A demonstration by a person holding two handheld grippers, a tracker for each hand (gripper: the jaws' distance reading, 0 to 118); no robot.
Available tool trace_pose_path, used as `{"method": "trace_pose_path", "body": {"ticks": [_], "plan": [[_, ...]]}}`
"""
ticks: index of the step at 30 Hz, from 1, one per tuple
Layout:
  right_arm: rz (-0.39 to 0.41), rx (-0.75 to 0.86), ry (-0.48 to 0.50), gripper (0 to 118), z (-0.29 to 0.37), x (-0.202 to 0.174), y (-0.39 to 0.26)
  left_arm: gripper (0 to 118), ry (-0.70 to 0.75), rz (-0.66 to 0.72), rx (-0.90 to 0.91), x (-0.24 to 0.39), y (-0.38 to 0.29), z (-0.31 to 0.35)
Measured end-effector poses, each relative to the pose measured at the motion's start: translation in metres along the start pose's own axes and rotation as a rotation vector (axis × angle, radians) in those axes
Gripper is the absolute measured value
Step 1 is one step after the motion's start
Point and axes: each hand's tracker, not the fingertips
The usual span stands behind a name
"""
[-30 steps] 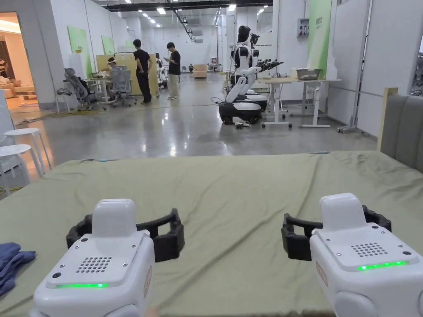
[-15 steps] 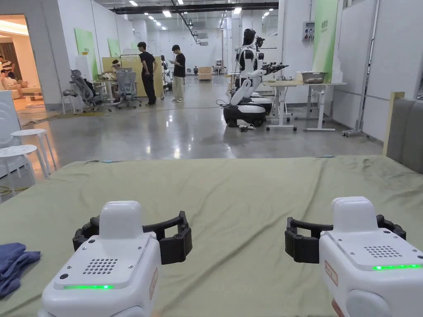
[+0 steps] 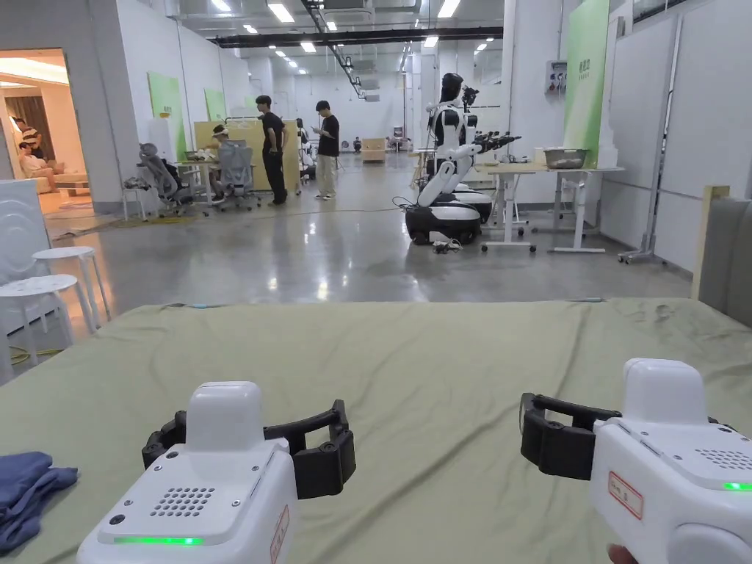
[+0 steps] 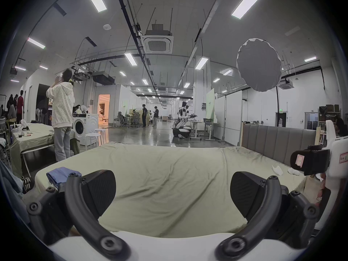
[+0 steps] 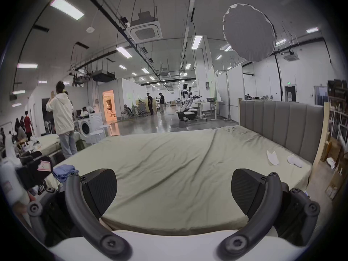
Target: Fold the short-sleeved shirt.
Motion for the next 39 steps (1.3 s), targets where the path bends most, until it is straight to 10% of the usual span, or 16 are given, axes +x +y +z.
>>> {"method": "trace_pose_path", "body": {"ticks": [39], "plan": [[0.037, 0.083, -0.031, 118, 0.028, -0.021, 0.001, 118, 0.016, -0.010, 0.013, -0.003, 0.004, 0.015]]}}
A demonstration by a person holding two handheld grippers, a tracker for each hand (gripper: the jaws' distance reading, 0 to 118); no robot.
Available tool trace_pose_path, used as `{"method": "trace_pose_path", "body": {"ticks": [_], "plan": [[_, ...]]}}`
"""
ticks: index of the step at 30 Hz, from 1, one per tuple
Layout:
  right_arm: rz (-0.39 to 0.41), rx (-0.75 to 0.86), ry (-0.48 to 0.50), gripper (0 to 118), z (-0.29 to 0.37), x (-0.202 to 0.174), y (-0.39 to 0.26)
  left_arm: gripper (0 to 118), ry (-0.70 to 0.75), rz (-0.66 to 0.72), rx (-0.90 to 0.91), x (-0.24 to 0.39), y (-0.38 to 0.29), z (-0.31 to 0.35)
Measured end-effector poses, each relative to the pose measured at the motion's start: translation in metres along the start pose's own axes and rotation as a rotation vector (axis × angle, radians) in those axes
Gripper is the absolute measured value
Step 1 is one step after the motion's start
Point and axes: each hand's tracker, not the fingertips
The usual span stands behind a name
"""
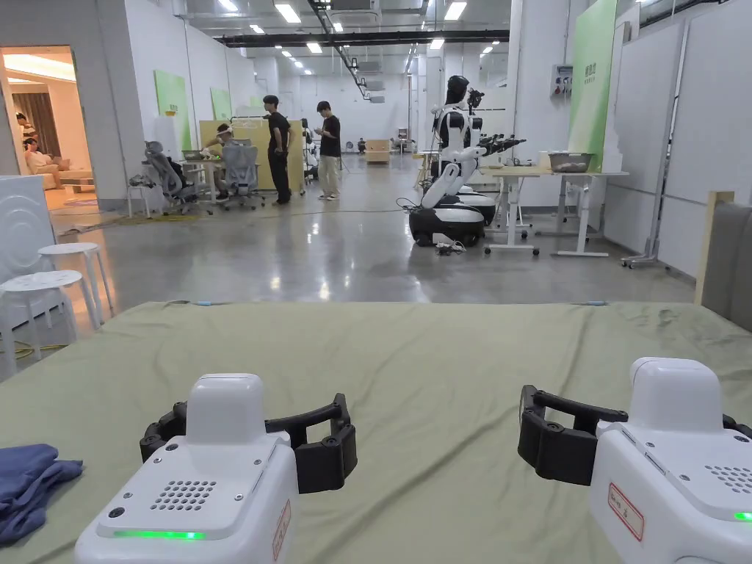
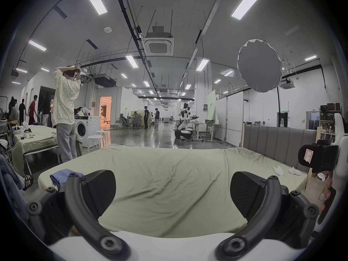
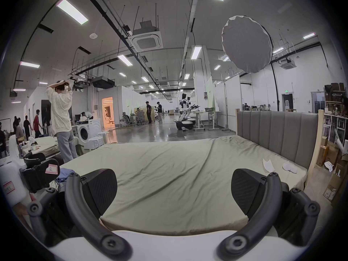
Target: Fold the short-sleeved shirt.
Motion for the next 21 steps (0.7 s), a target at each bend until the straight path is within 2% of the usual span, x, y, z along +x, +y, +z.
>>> {"method": "trace_pose_path", "body": {"ticks": [11, 15, 21], "plan": [[0.008, 0.003, -0.025, 118, -0.0019, 0.0022, -0.0025, 118, -0.011, -0.015, 0.002, 0.0024, -0.0003, 0.0012], [0.053, 0.013, -0.068, 118, -0.0040, -0.0014, -0.0043, 118, -0.012, -0.015, 0.000, 0.0029, -0.0001, 0.0008], [-0.013, -0.016, -0.011, 118, -0.0038, 0.0028, 0.0000, 118, -0.009, -0.016, 0.000, 0.0025, 0.0009, -0.0002]]}}
